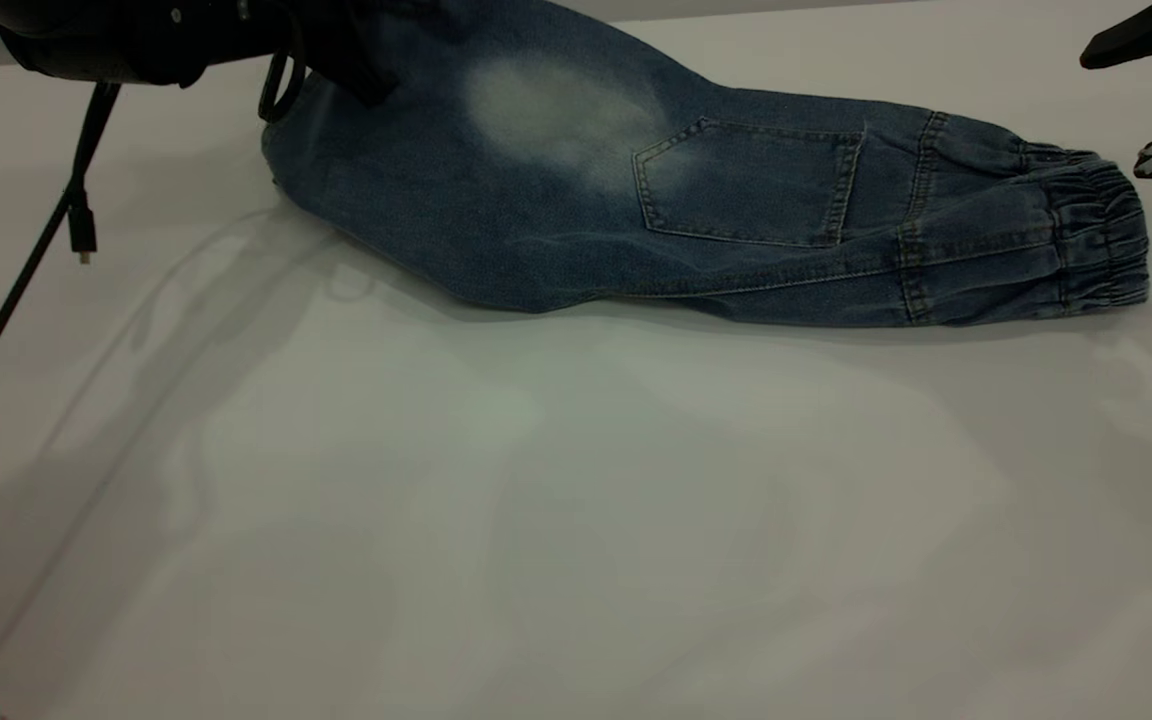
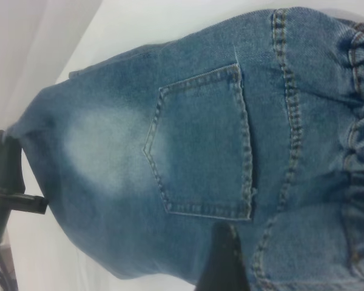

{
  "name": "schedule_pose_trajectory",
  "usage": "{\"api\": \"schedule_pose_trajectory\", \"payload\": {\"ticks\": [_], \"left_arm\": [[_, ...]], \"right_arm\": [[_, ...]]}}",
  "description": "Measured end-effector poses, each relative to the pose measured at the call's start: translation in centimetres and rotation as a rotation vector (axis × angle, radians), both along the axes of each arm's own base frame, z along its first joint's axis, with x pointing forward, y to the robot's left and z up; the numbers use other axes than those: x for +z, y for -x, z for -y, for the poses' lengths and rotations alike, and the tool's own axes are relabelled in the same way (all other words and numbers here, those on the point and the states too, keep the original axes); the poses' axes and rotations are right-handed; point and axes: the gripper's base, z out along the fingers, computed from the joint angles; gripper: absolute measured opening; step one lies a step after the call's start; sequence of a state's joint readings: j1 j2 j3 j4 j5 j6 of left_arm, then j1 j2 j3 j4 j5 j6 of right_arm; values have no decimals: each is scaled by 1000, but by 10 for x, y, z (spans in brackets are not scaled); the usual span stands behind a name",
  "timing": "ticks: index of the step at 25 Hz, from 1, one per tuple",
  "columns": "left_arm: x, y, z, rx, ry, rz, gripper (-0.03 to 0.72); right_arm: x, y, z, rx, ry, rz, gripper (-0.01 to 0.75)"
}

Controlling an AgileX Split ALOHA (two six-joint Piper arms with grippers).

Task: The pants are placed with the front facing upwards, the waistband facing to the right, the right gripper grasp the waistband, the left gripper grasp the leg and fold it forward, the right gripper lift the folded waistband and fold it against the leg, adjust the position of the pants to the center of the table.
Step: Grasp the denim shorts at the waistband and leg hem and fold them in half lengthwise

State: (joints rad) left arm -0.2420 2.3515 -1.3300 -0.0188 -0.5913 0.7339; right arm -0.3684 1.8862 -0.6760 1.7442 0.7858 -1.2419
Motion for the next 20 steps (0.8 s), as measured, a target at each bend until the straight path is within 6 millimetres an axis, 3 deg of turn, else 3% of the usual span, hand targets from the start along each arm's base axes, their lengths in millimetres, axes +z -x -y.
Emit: {"api": "schedule_pose_trajectory", "payload": {"ticks": [5, 14, 20], "left_arm": [[2, -1, 3, -28, 20, 65, 91], [-33, 2, 5, -81, -52, 59, 92], [-31, 0, 4, -60, -28, 97, 119]], "right_arm": [[0, 0, 0, 0, 0, 0, 493], [0, 0, 0, 1, -1, 1, 493], [0, 0, 0, 1, 0, 1, 493]]}}
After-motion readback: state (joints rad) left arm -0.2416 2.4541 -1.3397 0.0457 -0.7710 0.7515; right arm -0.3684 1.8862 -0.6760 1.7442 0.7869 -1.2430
